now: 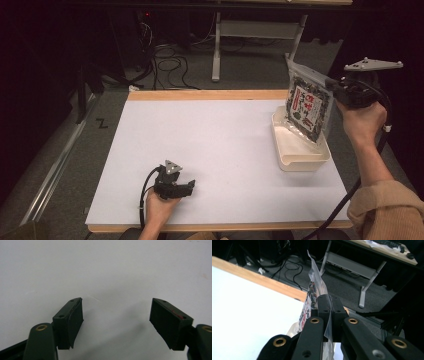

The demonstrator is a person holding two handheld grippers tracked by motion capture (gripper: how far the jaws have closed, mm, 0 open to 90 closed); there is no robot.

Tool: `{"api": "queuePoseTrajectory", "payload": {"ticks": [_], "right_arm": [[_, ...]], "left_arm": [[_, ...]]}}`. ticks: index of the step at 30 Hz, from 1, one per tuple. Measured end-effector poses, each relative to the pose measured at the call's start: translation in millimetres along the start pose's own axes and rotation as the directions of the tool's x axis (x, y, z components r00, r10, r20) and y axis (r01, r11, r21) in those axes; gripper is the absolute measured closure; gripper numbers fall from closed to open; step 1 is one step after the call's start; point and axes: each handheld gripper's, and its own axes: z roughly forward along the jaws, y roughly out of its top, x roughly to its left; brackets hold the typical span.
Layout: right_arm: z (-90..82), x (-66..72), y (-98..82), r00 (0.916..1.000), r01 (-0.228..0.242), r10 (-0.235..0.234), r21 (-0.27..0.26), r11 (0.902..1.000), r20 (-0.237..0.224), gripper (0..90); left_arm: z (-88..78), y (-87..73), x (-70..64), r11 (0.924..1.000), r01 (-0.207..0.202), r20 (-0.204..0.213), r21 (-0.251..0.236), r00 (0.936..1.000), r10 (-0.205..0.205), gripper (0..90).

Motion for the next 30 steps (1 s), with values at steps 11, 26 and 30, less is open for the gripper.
{"api": "queuePoseTrajectory", "payload": {"ticks": [11, 26, 30], "right_arm": [[14.9, 6.0, -7.6, 0.9989, 0.024, -0.021, 0.053, 0.9983, -0.042, 89.9], [25.9, 4.6, -8.8, 0.9992, 0.037, -0.036, 0.056, 0.9978, -0.019, 89.9], [22.2, 2.6, -9.0, 0.9978, 0.058, -0.055, 0.066, 0.9961, -0.036, 89.7]], "left_arm": [[-2.1, 0.5, 1.0, 1.0000, 0.004, 0.003, -0.005, 1.0000, -0.004, 27.3], [-3.4, 0.5, -2.4, 0.9998, -0.019, -0.006, -0.008, 0.9998, 0.019, 27.3], [-2.2, 0.3, -2.8, 0.9997, -0.026, -0.003, 0.001, 0.9997, 0.026, 27.4]]}}
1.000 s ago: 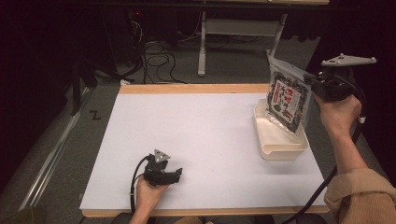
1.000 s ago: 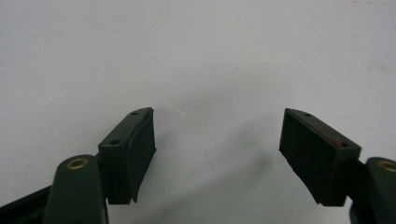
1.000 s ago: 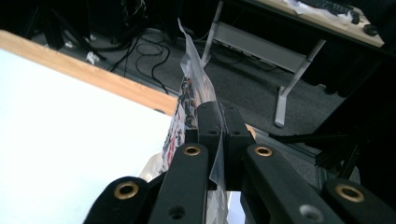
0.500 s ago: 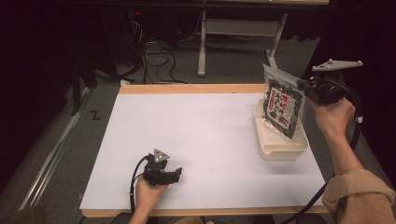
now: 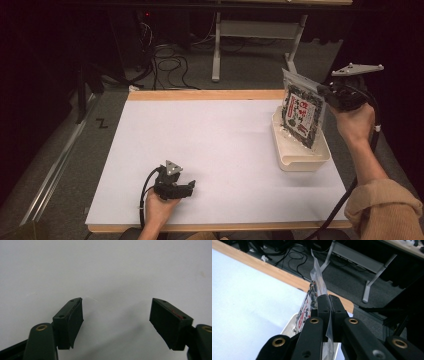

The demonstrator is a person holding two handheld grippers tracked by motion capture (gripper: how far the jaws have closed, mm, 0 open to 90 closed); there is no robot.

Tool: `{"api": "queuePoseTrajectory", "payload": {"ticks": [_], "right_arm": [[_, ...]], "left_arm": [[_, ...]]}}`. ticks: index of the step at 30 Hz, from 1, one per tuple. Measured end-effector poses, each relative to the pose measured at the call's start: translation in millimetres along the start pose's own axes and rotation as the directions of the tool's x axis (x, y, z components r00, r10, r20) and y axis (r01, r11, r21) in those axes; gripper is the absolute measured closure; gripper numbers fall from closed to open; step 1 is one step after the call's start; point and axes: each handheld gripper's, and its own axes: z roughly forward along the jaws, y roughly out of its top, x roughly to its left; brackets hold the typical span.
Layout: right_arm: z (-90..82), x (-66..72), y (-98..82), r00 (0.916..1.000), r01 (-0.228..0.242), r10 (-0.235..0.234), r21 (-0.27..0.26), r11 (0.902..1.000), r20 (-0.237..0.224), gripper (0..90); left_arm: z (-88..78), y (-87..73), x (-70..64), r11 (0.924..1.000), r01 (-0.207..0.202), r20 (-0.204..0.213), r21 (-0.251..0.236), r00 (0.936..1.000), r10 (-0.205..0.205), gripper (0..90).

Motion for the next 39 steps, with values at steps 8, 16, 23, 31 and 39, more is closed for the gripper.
{"api": "queuePoseTrajectory", "payload": {"ticks": [8, 16, 23, 31, 39], "right_arm": [[-5.0, 1.1, 0.2, 0.9992, 0.007, -0.008, -0.016, 0.9999, -0.039, 89.9], [10.4, 7.7, 10.8, 0.9974, 0.027, -0.025, -0.024, 0.9993, 0.068, 90.0], [3.8, 4.6, 16.8, 0.9932, 0.023, -0.015, -0.065, 0.9976, 0.116, 90.0], [12.9, 13.8, 10.4, 0.9945, 0.082, -0.081, -0.012, 0.9966, 0.066, 89.9], [4.8, 3.9, -8.4, 0.9992, 0.041, -0.041, 0.017, 0.9990, 0.004, 89.6]], "left_arm": [[-0.1, -0.1, -1.3, 1.0000, -0.007, -0.008, 0.000, 0.9999, 0.007, 27.5], [-1.6, -0.2, -3.8, 0.9996, -0.027, -0.007, -0.004, 0.9996, 0.027, 27.5], [-1.6, -0.1, -6.0, 0.9994, -0.036, -0.005, -0.003, 0.9994, 0.036, 27.7], [-0.5, -0.3, -6.5, 0.9992, -0.039, -0.008, 0.005, 0.9992, 0.039, 27.8], [-2.1, -1.7, -5.7, 0.9995, -0.032, -0.019, -0.001, 0.9993, 0.032, 27.7]]}}
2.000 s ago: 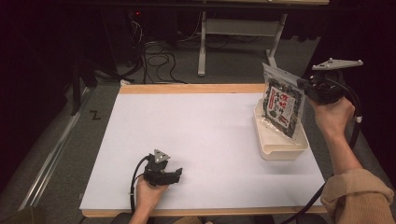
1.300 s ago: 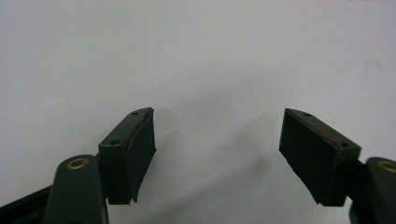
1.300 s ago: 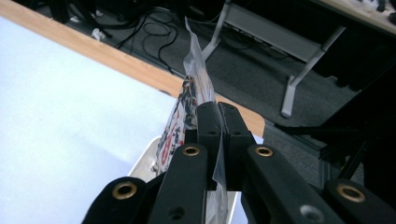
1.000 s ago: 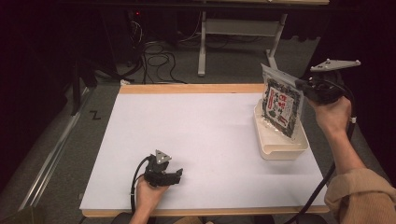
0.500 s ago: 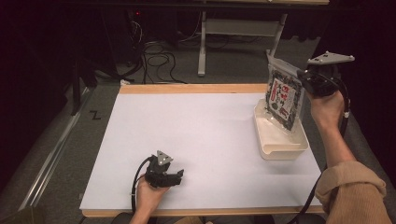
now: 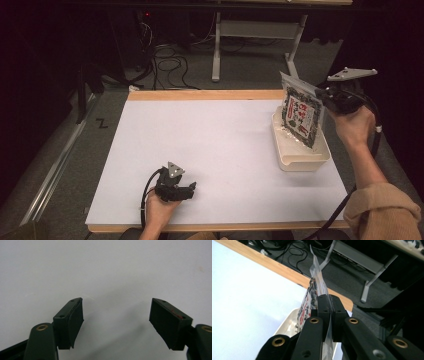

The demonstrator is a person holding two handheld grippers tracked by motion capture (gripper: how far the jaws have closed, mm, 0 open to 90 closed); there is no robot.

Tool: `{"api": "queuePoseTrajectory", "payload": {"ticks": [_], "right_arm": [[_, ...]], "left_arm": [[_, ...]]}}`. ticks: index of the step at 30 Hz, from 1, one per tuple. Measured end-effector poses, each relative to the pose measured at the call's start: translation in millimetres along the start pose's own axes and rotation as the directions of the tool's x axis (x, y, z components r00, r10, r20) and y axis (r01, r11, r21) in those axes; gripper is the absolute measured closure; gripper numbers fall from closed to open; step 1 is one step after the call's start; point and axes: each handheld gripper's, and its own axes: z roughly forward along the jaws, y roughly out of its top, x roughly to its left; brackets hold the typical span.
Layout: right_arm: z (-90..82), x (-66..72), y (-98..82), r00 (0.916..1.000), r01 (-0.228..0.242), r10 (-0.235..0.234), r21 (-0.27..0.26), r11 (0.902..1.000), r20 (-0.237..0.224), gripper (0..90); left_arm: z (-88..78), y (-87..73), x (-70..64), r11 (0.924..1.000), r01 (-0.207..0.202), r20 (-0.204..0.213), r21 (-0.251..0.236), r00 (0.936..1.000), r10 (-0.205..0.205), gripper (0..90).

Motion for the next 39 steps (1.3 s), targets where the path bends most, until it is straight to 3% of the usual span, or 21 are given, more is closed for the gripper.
{"api": "queuePoseTrajectory", "payload": {"ticks": [2, 4, 9, 14, 17, 21, 24, 28, 31, 36, 39], "right_arm": [[-3.3, -5.3, -7.0, 0.9998, -0.020, 0.020, -0.002, 0.9998, -0.002, 89.6], [-5.5, -12.9, -20.1, 0.9968, -0.075, 0.075, -0.016, 0.9970, -0.030, 89.5], [-2.8, -21.5, -37.5, 0.9935, -0.107, 0.108, 0.016, 0.9941, -0.036, 89.6], [-1.7, -32.2, -53.3, 0.9837, -0.175, 0.176, 0.016, 0.9844, -0.038, 89.6], [-4.1, -42.9, -65.3, 0.9711, -0.232, 0.231, -0.007, 0.9726, -0.059, 89.4], [-4.0, -48.5, -69.3, 0.9704, -0.238, 0.239, 0.020, 0.9711, -0.038, 87.9], [-2.7, -47.7, -70.3, 0.9771, -0.212, 0.212, 0.034, 0.9767, -0.014, 85.5], [-2.3, -48.7, -70.2, 0.9758, -0.218, 0.218, 0.029, 0.9756, -0.014, 77.5], [-3.7, -47.0, -69.3, 0.9734, -0.228, 0.228, 0.019, 0.9736, -0.021, 65.5], [-10.5, -41.9, -67.5, 0.9812, -0.192, 0.191, -0.025, 0.9811, -0.027, 53.7], [-13.2, -42.3, -68.2, 0.9812, -0.193, 0.193, -0.032, 0.9807, -0.005, 48.3]], "left_arm": [[0.3, 0.3, -0.1, 1.0000, -0.001, -0.003, 0.002, 1.0000, 0.001, 27.7], [0.7, 0.2, -1.2, 1.0000, -0.005, -0.007, 0.004, 1.0000, 0.005, 27.7], [1.8, -0.1, -0.6, 1.0000, 0.001, -0.007, 0.008, 1.0000, -0.001, 27.6], [2.4, -0.3, -1.1, 0.9999, -0.005, -0.011, 0.013, 0.9999, 0.006, 27.7], [2.5, -0.7, -0.2, 0.9999, -0.001, -0.010, 0.014, 1.0000, 0.001, 27.7], [2.4, -0.3, -0.7, 0.9999, -0.004, -0.007, 0.013, 1.0000, 0.004, 27.7], [1.7, -0.5, -1.0, 0.9999, -0.009, -0.007, 0.011, 0.9999, 0.009, 27.9], [3.0, -0.8, -0.6, 0.9999, -0.005, -0.002, 0.016, 1.0000, 0.005, 27.9], [2.9, -0.5, -1.5, 0.9998, -0.011, -0.004, 0.016, 0.9999, 0.011, 27.9], [3.0, -1.4, -0.4, 0.9997, -0.006, -0.006, 0.022, 1.0000, 0.006, 27.9], [2.5, -0.7, -0.7, 0.9998, -0.007, -0.002, 0.017, 1.0000, 0.007, 27.9]]}}
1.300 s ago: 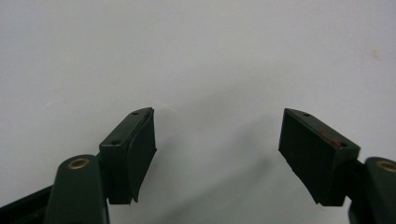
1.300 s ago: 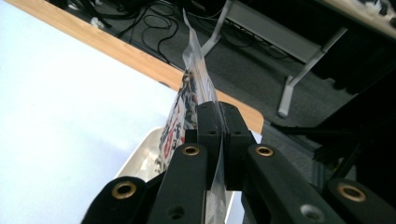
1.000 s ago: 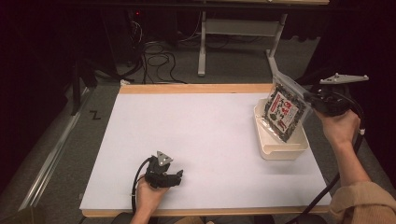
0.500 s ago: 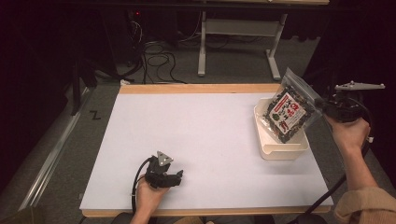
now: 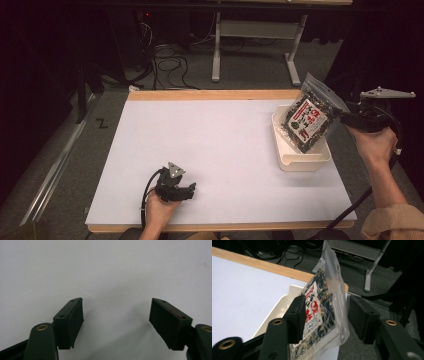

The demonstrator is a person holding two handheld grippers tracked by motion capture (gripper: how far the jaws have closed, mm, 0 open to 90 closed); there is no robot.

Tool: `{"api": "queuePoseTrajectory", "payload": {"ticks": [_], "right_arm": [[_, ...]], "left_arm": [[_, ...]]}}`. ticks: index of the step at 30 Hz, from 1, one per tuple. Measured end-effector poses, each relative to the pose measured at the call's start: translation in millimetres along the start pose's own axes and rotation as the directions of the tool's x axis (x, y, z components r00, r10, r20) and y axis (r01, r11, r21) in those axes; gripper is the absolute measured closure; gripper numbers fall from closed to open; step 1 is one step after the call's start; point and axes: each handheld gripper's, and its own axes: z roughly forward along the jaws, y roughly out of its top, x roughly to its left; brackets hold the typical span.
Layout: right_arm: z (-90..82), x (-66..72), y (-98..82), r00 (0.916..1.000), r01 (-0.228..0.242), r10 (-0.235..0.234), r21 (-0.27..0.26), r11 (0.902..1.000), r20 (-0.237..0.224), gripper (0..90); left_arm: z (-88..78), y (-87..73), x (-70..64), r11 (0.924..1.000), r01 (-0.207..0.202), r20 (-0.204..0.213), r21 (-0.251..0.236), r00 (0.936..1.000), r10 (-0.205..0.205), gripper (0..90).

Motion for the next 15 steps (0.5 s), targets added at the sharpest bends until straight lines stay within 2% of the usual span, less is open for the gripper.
{"api": "queuePoseTrajectory", "payload": {"ticks": [3, 6, 12, 13, 15], "right_arm": [[-3.4, -2.2, -0.9, 0.9996, -0.024, 0.024, -0.018, 0.9996, 0.016, 45.0], [-8.3, -3.0, -1.4, 0.9993, -0.027, 0.029, -0.047, 0.9985, 0.025, 44.0], [-17.9, 4.5, -0.4, 0.9998, -0.020, 0.020, -0.086, 0.9961, 0.002, 42.8], [-21.9, 8.7, -0.4, 0.9994, -0.024, 0.021, -0.096, 0.9951, -0.026, 42.3], [-22.9, 10.5, -0.3, 0.9991, -0.025, 0.021, -0.100, 0.9947, -0.036, 42.1]], "left_arm": [[-1.4, 0.3, -1.3, 1.0000, -0.004, 0.002, -0.006, 1.0000, 0.004, 27.9], [-2.3, 0.1, -1.4, 1.0000, -0.004, 0.005, -0.009, 1.0000, 0.004, 27.8], [-2.1, 0.8, -2.3, 0.9999, -0.008, 0.008, -0.009, 0.9999, 0.008, 27.8], [-2.8, 0.7, -3.0, 0.9999, -0.009, 0.011, -0.012, 0.9999, 0.010, 27.8], [-3.4, 0.5, -3.4, 0.9998, -0.010, 0.011, -0.015, 0.9999, 0.010, 27.9]]}}
